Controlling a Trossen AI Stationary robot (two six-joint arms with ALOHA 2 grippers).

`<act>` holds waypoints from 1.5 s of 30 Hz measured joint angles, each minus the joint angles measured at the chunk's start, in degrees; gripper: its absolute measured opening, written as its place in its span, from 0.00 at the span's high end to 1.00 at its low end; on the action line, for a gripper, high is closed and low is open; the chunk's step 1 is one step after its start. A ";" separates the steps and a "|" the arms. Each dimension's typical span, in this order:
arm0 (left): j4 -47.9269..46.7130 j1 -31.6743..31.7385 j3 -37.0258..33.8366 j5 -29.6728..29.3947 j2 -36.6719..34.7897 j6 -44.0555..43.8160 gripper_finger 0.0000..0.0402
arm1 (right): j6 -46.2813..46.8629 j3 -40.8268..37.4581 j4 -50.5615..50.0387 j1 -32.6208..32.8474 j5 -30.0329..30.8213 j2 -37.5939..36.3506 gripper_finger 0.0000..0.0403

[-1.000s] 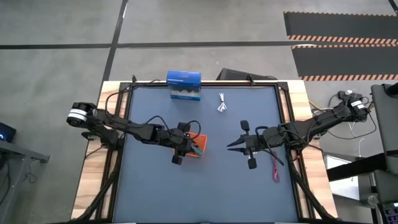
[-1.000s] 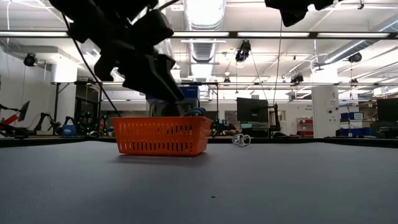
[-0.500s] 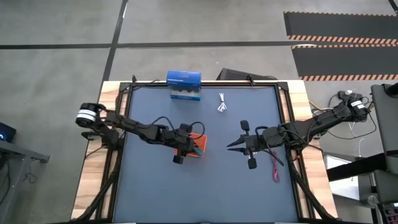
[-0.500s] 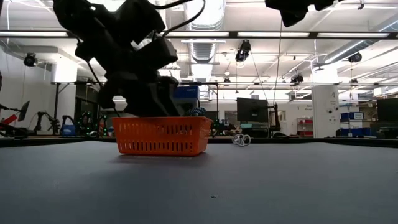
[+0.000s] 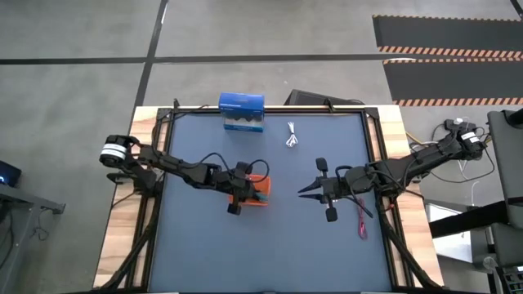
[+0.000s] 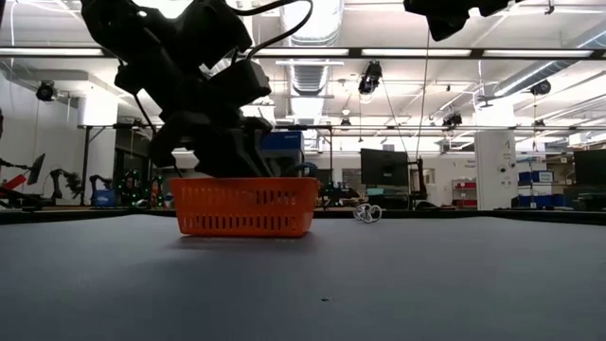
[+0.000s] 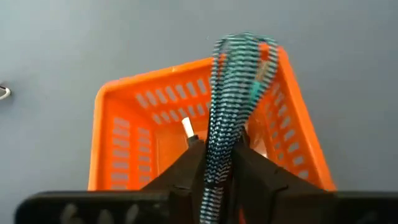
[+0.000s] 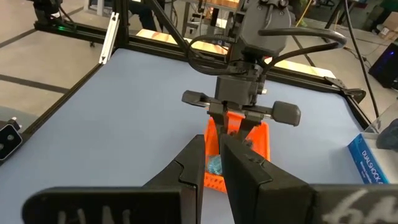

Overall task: Pick and place USB-C Cables
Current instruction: Put the blue charger cable into the orange bin

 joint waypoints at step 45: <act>-37.05 -2.05 20.83 -3.64 -4.87 -2.08 0.97 | -1.00 -0.07 0.20 0.00 0.07 0.00 0.89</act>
